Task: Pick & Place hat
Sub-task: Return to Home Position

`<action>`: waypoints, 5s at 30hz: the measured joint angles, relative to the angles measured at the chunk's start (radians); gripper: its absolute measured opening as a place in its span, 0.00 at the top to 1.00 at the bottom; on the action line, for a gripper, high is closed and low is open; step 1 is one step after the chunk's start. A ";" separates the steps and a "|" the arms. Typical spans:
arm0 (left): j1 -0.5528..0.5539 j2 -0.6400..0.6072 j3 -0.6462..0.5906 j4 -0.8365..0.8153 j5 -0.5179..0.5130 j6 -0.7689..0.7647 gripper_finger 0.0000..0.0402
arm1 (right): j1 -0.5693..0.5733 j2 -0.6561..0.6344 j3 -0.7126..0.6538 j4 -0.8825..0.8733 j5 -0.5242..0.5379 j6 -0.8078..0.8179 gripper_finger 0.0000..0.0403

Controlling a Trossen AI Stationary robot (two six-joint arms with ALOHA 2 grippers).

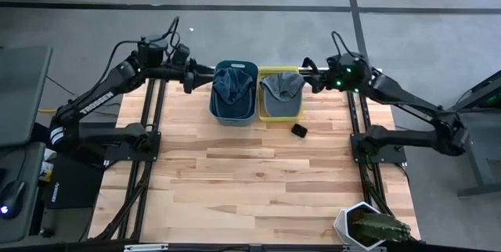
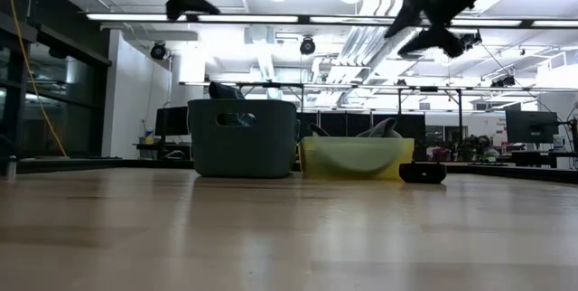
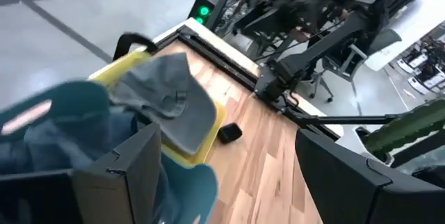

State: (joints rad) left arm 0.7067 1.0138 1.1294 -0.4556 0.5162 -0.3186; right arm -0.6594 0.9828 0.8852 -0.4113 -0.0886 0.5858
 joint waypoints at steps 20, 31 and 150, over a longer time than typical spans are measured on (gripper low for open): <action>0.000 -0.552 -0.664 0.350 -0.186 -0.323 0.31 | 0.599 -0.166 -0.013 0.007 0.660 -0.045 0.48; -0.043 -0.814 -0.826 0.356 -0.215 -0.416 0.31 | 0.836 -0.233 -0.392 0.546 0.824 0.042 0.48; -0.517 -1.007 -1.060 0.353 -0.350 -0.105 0.31 | 0.940 -0.970 -0.871 0.462 0.373 -0.549 0.59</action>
State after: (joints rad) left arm 0.1894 0.0067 0.0696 -0.1024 0.1658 -0.4232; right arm 0.2811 0.0124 0.0139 0.0505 0.2844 0.0372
